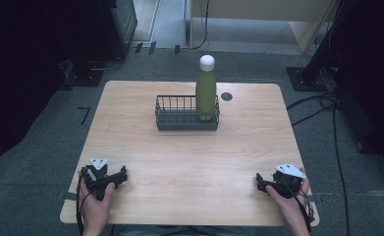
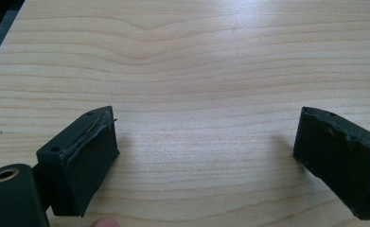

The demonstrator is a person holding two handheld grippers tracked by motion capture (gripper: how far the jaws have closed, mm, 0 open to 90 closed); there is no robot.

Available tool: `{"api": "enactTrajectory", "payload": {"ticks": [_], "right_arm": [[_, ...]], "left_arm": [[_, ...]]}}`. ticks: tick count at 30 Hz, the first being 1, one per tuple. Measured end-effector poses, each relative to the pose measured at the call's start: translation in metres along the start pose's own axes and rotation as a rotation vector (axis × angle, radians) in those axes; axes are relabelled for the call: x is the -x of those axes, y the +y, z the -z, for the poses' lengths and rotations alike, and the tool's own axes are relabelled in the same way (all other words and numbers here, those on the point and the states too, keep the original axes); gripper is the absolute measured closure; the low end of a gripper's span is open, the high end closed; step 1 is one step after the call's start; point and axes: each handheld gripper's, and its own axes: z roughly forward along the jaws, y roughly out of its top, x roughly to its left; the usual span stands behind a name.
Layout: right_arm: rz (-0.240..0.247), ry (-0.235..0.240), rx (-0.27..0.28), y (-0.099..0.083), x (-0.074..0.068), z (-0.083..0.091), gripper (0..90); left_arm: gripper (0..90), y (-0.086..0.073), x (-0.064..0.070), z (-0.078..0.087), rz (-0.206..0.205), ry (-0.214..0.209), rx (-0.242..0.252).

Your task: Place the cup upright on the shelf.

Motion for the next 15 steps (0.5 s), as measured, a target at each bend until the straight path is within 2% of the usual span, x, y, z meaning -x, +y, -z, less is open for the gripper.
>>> {"api": "enactTrajectory", "payload": {"ticks": [2,5,7,15], "right_arm": [[0.005,0.004,-0.014,-0.0014,-0.0002,0.0006,1.2],[-0.014,0.018,-0.023,-0.0028,-0.0001,0.0017,1.2],[-0.02,0.045,-0.034,-0.003,0.0016,0.0012,0.5],[-0.021,0.044,-0.036,-0.0032,0.0014,0.0015,0.5]], "left_arm": [[7.4,0.0,0.0,0.0,0.0,0.0,0.0],[7.4,-0.0001,0.0,0.0,0.001,0.0,0.0],[7.4,-0.0001,0.0001,0.0,0.001,0.0,0.0],[7.4,-0.0001,0.0,0.0,0.001,0.0,0.0]]}}
